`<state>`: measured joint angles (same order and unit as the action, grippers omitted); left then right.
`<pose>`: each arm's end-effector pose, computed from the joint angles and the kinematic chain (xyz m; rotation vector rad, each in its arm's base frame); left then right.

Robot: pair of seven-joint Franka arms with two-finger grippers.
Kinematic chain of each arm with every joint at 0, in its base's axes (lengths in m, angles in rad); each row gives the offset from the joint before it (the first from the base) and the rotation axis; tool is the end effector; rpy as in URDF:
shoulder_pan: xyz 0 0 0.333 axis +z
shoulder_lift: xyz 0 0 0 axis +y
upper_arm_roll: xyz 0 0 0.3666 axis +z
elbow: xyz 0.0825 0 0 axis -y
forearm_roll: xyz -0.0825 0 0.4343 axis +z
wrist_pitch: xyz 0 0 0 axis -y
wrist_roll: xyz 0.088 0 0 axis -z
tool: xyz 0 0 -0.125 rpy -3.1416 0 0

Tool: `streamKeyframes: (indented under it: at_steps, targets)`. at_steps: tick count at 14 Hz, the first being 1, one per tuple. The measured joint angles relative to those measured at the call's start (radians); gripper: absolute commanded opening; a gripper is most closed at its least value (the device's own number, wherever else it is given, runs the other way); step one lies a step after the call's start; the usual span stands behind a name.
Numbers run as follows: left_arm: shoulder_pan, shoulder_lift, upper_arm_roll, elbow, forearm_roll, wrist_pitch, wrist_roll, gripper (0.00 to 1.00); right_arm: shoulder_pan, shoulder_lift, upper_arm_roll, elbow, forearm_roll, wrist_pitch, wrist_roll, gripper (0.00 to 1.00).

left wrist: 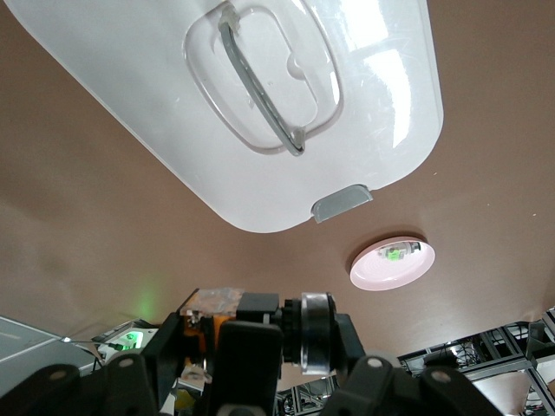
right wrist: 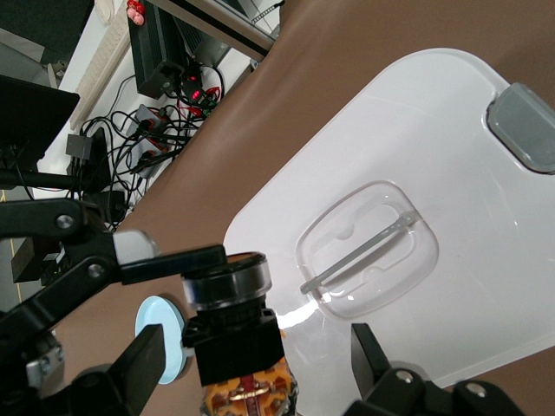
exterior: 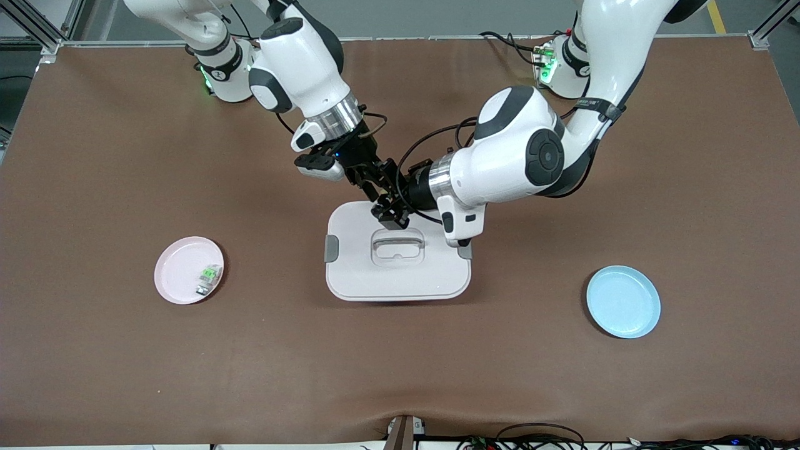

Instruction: Transfer orange switch to right arm and place

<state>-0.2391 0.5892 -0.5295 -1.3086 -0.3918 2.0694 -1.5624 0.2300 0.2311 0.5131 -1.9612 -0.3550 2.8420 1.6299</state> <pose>0.6358 -0.5050 0.4824 2.2384 1.3074 -0.6637 0.5238 0.4735 0.4580 -2.3841 0.7846 -0.4703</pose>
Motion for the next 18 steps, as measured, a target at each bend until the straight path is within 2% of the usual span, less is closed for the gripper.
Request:
streamKeyframes:
  at_steps: [1,4,5,6,8,9,10,11,12,18]
  targets:
    - [0.0,0.0,0.0,0.0,0.0,0.0,0.0,0.0,0.001,0.0,0.0,0.0,0.0,0.0,0.0,0.42]
    - [-0.001,0.001,0.0,0.0,0.0,0.0,0.0,0.0,0.005,0.0,0.002,0.005,0.0,0.002,0.001,0.28]
    - [-0.001,0.001,0.0,0.001,0.0,-0.002,0.001,0.0,0.005,0.0,0.002,0.005,-0.005,-0.001,-0.004,0.2]
    - [-0.001,0.001,0.0,0.001,0.0,-0.005,0.002,0.0,0.005,0.0,0.002,0.005,-0.009,-0.001,-0.006,0.0]
    - [0.0,0.001,0.0,0.002,0.0,-0.005,0.002,0.0,0.005,0.0,0.002,0.005,-0.01,-0.001,-0.006,0.0]
    - [0.0,0.001,0.0,0.002,0.0,-0.005,0.002,0.07,0.005,0.0,0.002,0.005,-0.011,-0.001,-0.006,0.0]
    - [0.0,0.001,0.0,0.002,0.0,-0.006,0.003,0.28,0.005,0.0,0.002,0.005,-0.011,-0.001,-0.006,0.0]
    - [0.0,0.001,0.0,0.002,0.0,-0.006,0.003,0.9,0.005,0.0,0.002,0.005,-0.011,-0.001,-0.006,0.0]
    - [0.0,0.001,0.0,0.002,0.0,-0.006,0.003,1.0,0.005,0.0,0.002,0.005,-0.011,-0.001,-0.006,0.0]
    - [0.001,0.001,0.0,0.007,0.0,0.001,0.002,1.0,0.011,0.0,0.006,0.013,-0.011,0.0,0.003,0.0]
